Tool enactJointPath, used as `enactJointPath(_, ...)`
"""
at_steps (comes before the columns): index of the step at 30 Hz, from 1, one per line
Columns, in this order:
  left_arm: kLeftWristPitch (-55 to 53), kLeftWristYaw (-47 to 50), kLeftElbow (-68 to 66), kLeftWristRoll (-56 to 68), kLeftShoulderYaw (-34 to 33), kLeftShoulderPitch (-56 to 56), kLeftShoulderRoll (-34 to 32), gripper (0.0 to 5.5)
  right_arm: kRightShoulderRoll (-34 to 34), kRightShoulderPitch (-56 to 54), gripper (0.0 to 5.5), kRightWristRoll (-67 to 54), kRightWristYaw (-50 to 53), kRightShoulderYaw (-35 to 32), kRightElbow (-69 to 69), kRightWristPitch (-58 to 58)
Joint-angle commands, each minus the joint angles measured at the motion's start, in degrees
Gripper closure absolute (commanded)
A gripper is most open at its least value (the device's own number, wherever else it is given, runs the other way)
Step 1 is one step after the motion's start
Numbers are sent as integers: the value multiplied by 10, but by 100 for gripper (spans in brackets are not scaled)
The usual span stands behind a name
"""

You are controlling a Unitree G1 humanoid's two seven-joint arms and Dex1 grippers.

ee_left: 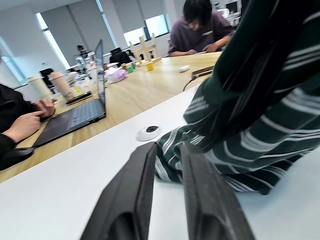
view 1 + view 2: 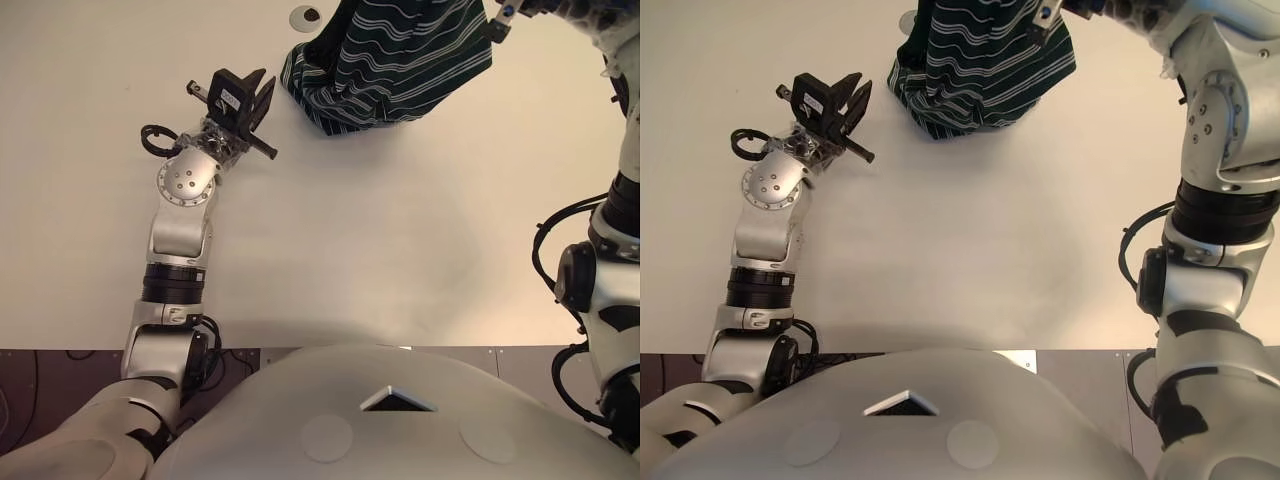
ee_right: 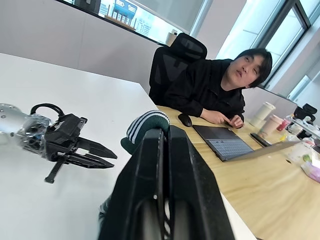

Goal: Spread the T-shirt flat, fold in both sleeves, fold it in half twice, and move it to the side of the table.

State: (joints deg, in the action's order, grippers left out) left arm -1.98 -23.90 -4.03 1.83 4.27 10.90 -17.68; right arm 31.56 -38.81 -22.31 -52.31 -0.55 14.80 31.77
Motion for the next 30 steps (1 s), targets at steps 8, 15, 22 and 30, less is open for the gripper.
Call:
enactJointPath(8, 14, -83, -36, -11, 28, 63, -39, 411, 73, 31, 550, -5, -80, 11, -10, -39)
enactJointPath(15, 90, -95, -141, -86, 80, 127, -53, 411, 60, 15, 550, -19, -60, -10, -23, -38)
enactJointPath(22, 129, -102, -154, -116, 100, 126, -63, 411, 57, 24, 550, -28, -55, -1, -7, -36)
enactJointPath(30, 144, -115, -149, -138, 117, 127, -74, 411, 55, 27, 550, -24, -49, 11, -12, -42)
